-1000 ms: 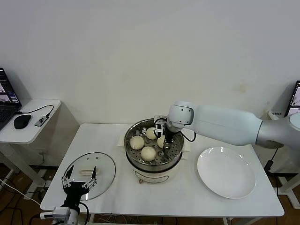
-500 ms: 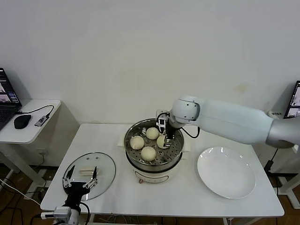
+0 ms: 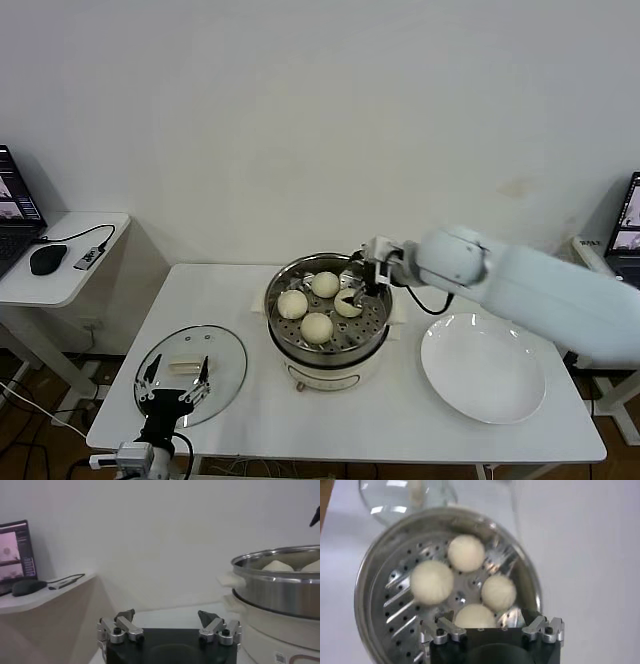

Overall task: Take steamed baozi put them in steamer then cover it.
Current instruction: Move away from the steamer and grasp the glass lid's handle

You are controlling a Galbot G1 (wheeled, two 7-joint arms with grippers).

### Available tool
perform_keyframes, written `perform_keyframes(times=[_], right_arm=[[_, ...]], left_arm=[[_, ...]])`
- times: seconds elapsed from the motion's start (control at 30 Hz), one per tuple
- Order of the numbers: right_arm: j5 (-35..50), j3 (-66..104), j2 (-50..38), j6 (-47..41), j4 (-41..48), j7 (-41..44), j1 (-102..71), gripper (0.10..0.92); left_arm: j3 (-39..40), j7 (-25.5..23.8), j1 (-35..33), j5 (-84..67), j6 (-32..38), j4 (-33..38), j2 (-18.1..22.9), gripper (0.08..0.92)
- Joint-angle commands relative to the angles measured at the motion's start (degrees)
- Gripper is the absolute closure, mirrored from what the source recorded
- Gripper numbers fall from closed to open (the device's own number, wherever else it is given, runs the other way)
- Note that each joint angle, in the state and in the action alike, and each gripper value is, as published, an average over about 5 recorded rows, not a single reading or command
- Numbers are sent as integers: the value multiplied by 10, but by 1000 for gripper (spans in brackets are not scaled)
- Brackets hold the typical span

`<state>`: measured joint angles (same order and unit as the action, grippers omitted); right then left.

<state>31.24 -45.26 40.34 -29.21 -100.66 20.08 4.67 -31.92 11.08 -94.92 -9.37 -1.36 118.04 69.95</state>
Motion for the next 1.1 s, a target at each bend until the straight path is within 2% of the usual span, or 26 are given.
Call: perform_keyframes(times=[0.03,0.23,0.5,0.63,0.77,1.1], right_arm=[[-107,467,-56,197,-82,-130,-493,203],[-197,698,54,305,-83,-96,-714,203],[-253,880,196,409,-79,-75,-857,203],[-248,934,243,410,-104,-79,-891,203],[-219,985,269,393,-126,-88,-921,203],[-197,1047,319,365,-110,-131,-979,203]], left_arm=[[-4,1,-4,14,4,1,2,177],[-16,14,-14,119,2,-13,0,177],[-78,10,-34,409,-4,-59,-22,177],[-107,10,-49,524,23,-94,-46,177],[-113,24,-33,623,67,-139,-68,177],[-39,18,50,681,87,-231,-111,177]])
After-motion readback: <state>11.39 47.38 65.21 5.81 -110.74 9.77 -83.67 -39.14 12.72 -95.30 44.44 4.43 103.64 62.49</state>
